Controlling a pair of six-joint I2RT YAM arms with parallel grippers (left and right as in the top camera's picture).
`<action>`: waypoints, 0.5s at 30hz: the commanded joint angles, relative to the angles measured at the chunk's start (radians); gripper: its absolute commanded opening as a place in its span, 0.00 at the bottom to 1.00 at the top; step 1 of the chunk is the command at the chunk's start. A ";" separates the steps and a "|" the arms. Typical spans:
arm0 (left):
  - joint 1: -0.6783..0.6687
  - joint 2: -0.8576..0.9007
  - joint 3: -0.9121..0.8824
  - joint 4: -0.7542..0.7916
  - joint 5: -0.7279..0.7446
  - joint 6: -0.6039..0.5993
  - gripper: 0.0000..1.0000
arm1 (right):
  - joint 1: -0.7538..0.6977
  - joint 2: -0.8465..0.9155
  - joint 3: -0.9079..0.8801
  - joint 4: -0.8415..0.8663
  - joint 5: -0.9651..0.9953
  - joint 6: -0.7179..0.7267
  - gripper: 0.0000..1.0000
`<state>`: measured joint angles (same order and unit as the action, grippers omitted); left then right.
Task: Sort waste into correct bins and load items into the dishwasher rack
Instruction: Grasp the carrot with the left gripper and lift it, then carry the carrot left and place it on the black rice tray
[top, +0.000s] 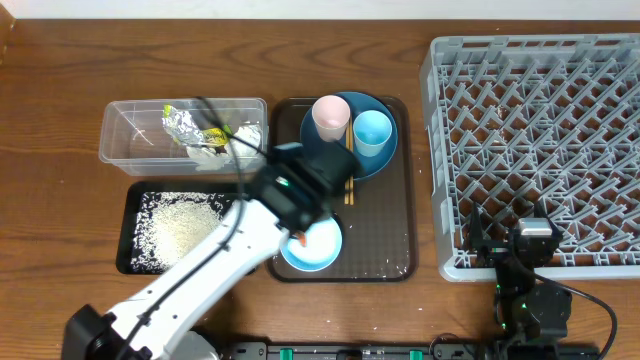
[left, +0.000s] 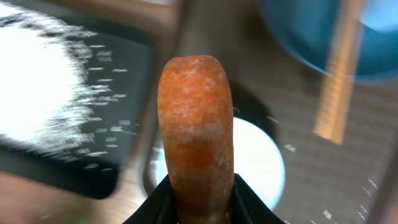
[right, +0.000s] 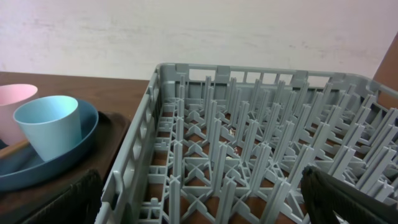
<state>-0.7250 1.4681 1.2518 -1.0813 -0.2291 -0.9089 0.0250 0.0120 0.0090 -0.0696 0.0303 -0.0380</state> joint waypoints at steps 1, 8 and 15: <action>0.111 -0.017 0.008 -0.047 -0.027 0.048 0.24 | 0.012 -0.005 -0.004 -0.001 0.006 -0.004 0.99; 0.280 -0.017 -0.045 -0.061 -0.027 0.070 0.24 | 0.012 -0.005 -0.004 -0.001 0.006 -0.004 0.99; 0.385 -0.017 -0.148 -0.015 -0.027 0.070 0.24 | 0.012 -0.005 -0.004 -0.001 0.006 -0.004 0.99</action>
<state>-0.3683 1.4586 1.1465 -1.1080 -0.2394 -0.8558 0.0250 0.0120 0.0090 -0.0696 0.0303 -0.0380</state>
